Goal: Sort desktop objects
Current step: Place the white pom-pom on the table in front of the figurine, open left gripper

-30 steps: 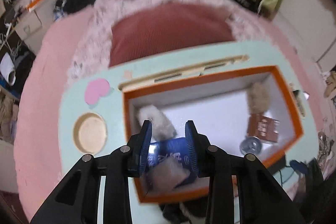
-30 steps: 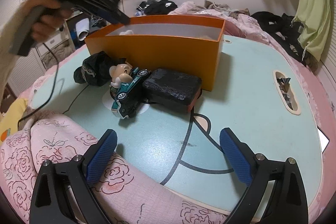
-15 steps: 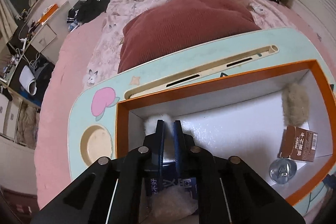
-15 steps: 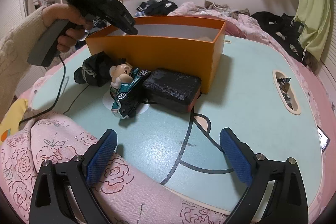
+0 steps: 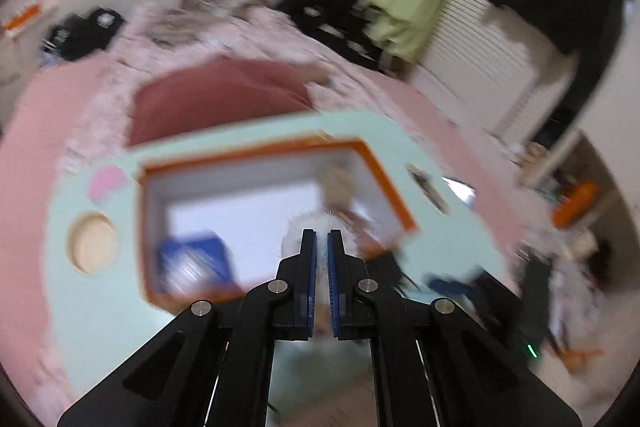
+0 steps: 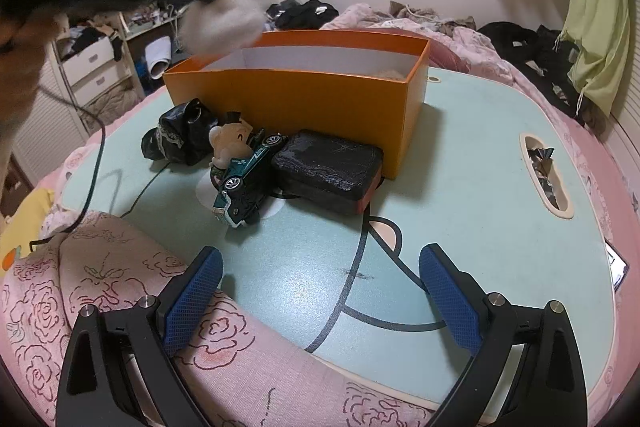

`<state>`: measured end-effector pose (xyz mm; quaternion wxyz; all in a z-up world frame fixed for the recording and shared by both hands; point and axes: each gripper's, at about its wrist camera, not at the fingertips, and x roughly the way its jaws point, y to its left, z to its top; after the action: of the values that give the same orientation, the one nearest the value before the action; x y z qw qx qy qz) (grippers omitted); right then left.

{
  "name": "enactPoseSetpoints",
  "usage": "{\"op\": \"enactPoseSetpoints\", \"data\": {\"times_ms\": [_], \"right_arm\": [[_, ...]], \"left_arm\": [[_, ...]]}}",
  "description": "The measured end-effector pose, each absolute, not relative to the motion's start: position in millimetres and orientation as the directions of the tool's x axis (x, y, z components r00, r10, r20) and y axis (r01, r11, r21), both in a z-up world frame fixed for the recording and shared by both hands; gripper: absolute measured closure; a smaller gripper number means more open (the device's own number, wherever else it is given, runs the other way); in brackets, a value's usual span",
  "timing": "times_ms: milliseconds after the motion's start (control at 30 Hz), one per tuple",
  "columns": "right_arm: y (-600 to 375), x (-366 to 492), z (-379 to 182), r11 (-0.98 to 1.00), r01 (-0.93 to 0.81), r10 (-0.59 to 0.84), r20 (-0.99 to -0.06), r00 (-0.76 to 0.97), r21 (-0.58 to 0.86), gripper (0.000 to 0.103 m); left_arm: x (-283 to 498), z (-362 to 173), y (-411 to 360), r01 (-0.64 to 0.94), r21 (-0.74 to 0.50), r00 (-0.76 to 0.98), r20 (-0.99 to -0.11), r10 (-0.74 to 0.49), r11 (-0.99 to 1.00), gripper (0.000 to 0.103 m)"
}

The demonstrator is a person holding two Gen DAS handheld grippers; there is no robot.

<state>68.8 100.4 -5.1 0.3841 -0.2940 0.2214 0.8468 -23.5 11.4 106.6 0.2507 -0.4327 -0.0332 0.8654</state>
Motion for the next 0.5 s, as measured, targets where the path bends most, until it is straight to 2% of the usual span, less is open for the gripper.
{"op": "enactPoseSetpoints", "data": {"times_ms": [67, 133, 200, 300, 333, 367, 433, 500], "right_arm": [[100.2, 68.8, -5.1, -0.606, -0.781, 0.521, -0.668, -0.532, 0.149, 0.004], [100.1, 68.9, -5.0, -0.606, -0.781, 0.521, -0.667, -0.532, 0.15, 0.004], [100.0, 69.1, -5.1, -0.603, -0.783, 0.523, -0.667, -0.531, 0.15, 0.004], [100.0, 68.7, -4.9, -0.603, -0.783, 0.523, -0.667, -0.531, 0.15, 0.004], [99.9, 67.8, -4.6, -0.603, -0.784, 0.523, -0.667, -0.531, 0.15, 0.004], [100.1, 68.6, -4.9, -0.602, -0.784, 0.523, -0.667, -0.53, 0.151, 0.004], [100.2, 68.4, -4.8, -0.602, -0.784, 0.524, -0.667, -0.53, 0.151, 0.004], [100.0, 68.5, -4.8, -0.601, -0.785, 0.524, -0.667, -0.53, 0.151, 0.004]], "left_arm": [[-11.8, 89.6, 15.7, -0.429, -0.305, -0.462, -0.735, 0.496, -0.85, 0.096], [-8.7, 77.4, 14.7, -0.398, -0.287, -0.499, -0.729, 0.468, -0.872, 0.095], [-8.4, 63.9, 8.9, -0.362, -0.295, -0.528, -0.717, 0.456, -0.884, 0.087], [-2.6, 52.7, -2.9, -0.352, -0.381, -0.504, -0.692, 0.516, -0.855, 0.072], [3.1, 52.2, -6.0, -0.35, -0.383, -0.518, -0.682, 0.517, -0.855, 0.063], [10.3, 53.8, -11.3, -0.343, -0.372, -0.544, -0.67, 0.505, -0.862, 0.047], [25.6, 56.2, -23.7, -0.298, -0.325, -0.621, -0.649, 0.441, -0.898, 0.03], [41.0, 54.5, -35.2, -0.27, -0.272, -0.662, -0.644, 0.384, -0.923, 0.03]]}}
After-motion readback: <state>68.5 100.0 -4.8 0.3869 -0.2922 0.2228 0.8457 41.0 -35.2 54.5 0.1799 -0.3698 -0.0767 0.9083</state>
